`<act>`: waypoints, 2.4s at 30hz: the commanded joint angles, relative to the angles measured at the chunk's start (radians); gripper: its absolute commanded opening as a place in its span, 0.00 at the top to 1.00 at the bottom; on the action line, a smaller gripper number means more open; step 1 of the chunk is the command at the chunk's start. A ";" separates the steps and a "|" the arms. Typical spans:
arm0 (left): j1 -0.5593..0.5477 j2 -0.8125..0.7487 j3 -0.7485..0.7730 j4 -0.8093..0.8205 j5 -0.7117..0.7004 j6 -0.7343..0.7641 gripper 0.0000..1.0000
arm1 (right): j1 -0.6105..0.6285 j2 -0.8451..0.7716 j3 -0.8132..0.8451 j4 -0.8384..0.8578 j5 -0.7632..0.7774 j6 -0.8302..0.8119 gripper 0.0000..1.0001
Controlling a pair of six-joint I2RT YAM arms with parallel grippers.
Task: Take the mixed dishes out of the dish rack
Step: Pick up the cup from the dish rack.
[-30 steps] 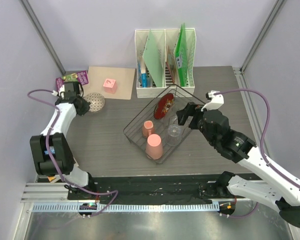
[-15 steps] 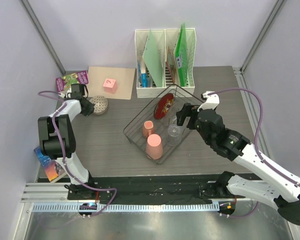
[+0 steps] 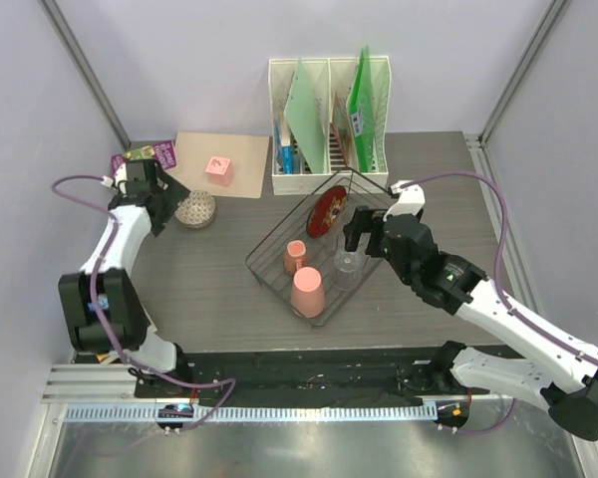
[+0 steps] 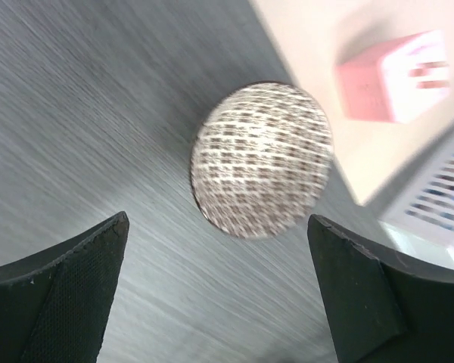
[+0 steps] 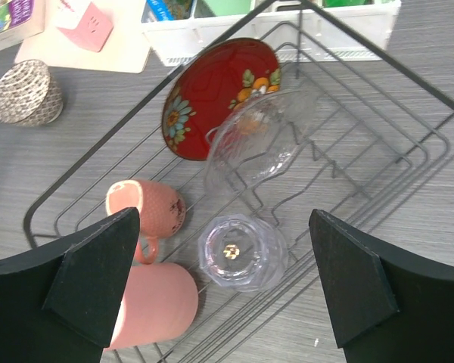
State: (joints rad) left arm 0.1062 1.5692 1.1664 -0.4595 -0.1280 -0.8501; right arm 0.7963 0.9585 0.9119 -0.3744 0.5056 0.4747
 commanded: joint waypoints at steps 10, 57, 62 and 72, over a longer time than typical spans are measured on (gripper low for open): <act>-0.375 -0.465 -0.069 -0.185 -0.256 0.071 0.00 | 0.061 0.051 -0.045 0.123 -0.319 -0.111 0.00; -0.430 -0.785 -0.410 -0.177 -0.162 0.060 0.00 | 0.299 0.033 0.145 0.097 -0.199 -0.104 0.72; -0.430 -0.833 -0.421 -0.118 -0.095 0.042 0.00 | 0.296 -0.056 0.105 0.160 -0.052 -0.068 0.99; -0.430 -0.965 -0.553 0.509 0.492 -0.199 0.00 | -0.029 -0.121 -0.161 0.610 -0.538 0.330 0.99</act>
State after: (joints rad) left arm -0.3206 0.5968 0.6353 -0.3420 0.0589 -0.9020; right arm 0.9348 0.8398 0.8230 -0.0555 0.2836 0.5476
